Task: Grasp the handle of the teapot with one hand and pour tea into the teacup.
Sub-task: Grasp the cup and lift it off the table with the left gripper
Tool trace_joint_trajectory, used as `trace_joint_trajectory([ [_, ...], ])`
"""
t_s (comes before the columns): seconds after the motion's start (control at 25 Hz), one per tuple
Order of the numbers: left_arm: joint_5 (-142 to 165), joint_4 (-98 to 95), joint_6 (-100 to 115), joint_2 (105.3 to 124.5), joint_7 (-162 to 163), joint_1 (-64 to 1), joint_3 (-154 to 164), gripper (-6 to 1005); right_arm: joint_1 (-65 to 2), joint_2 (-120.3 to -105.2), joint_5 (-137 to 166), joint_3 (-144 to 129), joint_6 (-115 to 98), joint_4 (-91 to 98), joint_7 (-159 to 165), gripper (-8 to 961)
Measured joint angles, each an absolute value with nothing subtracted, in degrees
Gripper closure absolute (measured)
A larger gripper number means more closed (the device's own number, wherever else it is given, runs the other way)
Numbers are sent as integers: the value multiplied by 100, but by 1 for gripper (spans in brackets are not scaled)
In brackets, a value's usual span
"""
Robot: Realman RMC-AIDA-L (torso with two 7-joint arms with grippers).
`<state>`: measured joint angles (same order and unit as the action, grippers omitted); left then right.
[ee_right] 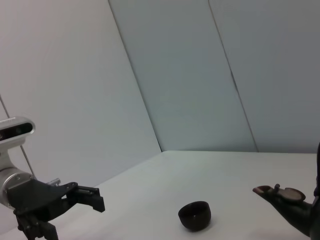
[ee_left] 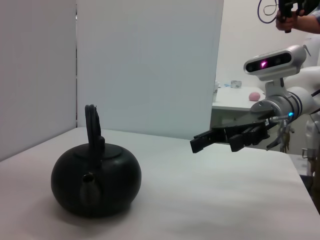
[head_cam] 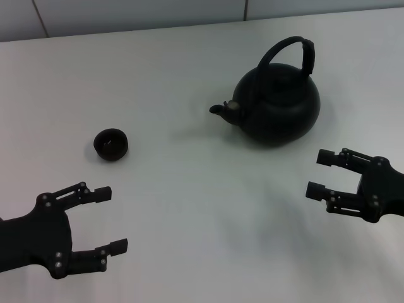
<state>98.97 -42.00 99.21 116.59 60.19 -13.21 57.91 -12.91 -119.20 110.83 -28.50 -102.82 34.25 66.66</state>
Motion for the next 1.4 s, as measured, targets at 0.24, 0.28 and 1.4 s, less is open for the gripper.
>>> trace_joint_trajectory([
  [0.24, 9897, -4184, 9915, 11711, 6020, -1319, 5781, 133, -1309, -11923, 11191, -2848, -10270, 3436, 6664, 129],
  [0.28, 9897, -4184, 9910, 11720, 6016, -1319, 5778, 133, -1310, -11924, 11208, -2847, -10268, 3437, 6663, 129],
  [1.4, 9885, -4175, 9720, 11830, 5984, -1363, 5810, 142, -1467, -11918, 11238, -2757, -10478, 3481, 6662, 129],
])
